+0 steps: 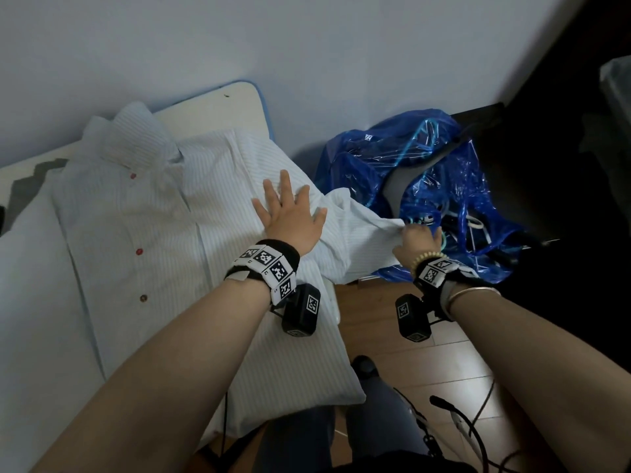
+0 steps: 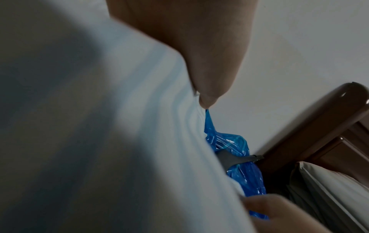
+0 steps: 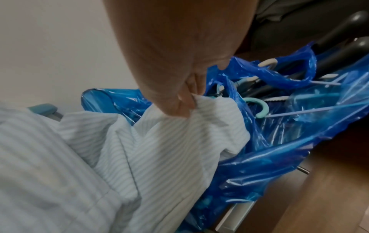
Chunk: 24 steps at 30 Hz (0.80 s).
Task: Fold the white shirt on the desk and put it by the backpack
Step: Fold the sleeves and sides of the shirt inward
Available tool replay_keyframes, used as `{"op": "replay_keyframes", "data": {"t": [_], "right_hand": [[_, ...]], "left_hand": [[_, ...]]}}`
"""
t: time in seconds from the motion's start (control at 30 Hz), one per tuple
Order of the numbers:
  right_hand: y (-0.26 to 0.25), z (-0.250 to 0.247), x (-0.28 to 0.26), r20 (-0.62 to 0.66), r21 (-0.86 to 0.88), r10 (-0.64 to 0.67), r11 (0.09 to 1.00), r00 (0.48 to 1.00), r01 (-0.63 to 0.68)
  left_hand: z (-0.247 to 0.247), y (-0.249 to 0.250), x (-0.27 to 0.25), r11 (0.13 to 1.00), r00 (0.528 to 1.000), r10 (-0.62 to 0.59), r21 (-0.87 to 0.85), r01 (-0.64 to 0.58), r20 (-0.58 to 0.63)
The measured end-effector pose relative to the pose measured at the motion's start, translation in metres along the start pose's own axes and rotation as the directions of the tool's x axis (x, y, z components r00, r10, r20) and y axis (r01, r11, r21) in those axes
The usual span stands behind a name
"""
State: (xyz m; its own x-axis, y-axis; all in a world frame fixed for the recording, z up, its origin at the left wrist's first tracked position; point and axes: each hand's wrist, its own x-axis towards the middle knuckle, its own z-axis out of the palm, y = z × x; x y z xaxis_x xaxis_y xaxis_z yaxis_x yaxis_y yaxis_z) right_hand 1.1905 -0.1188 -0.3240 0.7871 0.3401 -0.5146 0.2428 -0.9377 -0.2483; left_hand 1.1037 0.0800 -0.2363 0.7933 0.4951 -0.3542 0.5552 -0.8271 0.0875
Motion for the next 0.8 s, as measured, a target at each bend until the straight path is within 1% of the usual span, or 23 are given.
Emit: {"op": "replay_keyframes", "data": {"t": [0.03,0.1,0.17,0.2,0.27,0.33,0.37,0.47,0.53,0.57,0.63,0.7,0.73,0.8], "right_hand": [[0.001,-0.006,-0.001,-0.095,0.037,-0.012,0.999,0.995,0.015],[0.004,-0.024,-0.004,-0.262,0.144,-0.021,0.988,0.965,0.061],[0.006,-0.05,-0.013,-0.369,0.268,0.018,0.959,0.929,0.088],[0.007,-0.064,-0.018,-0.41,0.292,0.041,0.952,0.911,0.088],[0.011,-0.094,-0.026,-0.469,0.252,0.066,0.966,0.881,0.061],[0.019,-0.121,-0.031,-0.523,0.158,0.081,0.987,0.848,0.003],[0.023,-0.134,-0.034,-0.542,0.142,0.112,0.989,0.833,-0.041],[0.032,-0.167,-0.041,-0.575,0.209,0.249,0.966,0.779,-0.155],[0.03,-0.188,-0.047,-0.592,0.279,0.296,0.948,0.749,-0.154],[0.029,-0.198,-0.051,-0.607,0.3,0.287,0.946,0.741,-0.121],[0.021,-0.216,-0.059,-0.642,0.304,0.217,0.952,0.735,-0.016],[0.009,-0.23,-0.067,-0.67,0.296,0.135,0.95,0.73,0.096],[0.001,-0.236,-0.071,-0.684,0.29,0.099,0.946,0.722,0.146],[-0.016,-0.244,-0.081,-0.723,0.257,0.008,0.931,0.691,0.258]], "left_hand": [[-0.001,0.0,-0.001,1.0,1.0,0.0,-0.016,0.0,-0.005],[-0.004,0.001,-0.003,0.996,0.999,-0.004,-0.089,0.001,-0.04],[-0.008,0.001,-0.008,0.986,0.994,-0.021,-0.169,0.002,-0.107],[-0.009,0.0,-0.011,0.985,0.991,-0.027,-0.175,0.004,-0.132],[-0.012,-0.003,-0.019,0.987,0.99,-0.034,-0.163,0.012,-0.133],[-0.016,-0.008,-0.023,0.983,0.995,-0.048,-0.179,0.031,-0.09],[-0.018,-0.011,-0.023,0.981,0.996,-0.057,-0.186,0.045,-0.062],[-0.026,-0.015,-0.021,0.981,0.995,-0.091,-0.168,0.097,0.043],[-0.036,-0.013,-0.021,0.976,0.989,-0.126,-0.167,0.138,0.084],[-0.043,-0.01,-0.021,0.975,0.988,-0.133,-0.168,0.145,0.08],[-0.06,0.001,-0.022,0.979,0.996,-0.082,-0.184,0.088,0.041],[-0.081,0.02,-0.021,0.964,0.999,0.047,-0.263,-0.046,-0.001],[-0.093,0.03,-0.022,0.938,0.991,0.131,-0.322,-0.129,-0.016],[-0.12,0.052,-0.025,0.84,0.956,0.292,-0.467,-0.277,-0.041]]}}
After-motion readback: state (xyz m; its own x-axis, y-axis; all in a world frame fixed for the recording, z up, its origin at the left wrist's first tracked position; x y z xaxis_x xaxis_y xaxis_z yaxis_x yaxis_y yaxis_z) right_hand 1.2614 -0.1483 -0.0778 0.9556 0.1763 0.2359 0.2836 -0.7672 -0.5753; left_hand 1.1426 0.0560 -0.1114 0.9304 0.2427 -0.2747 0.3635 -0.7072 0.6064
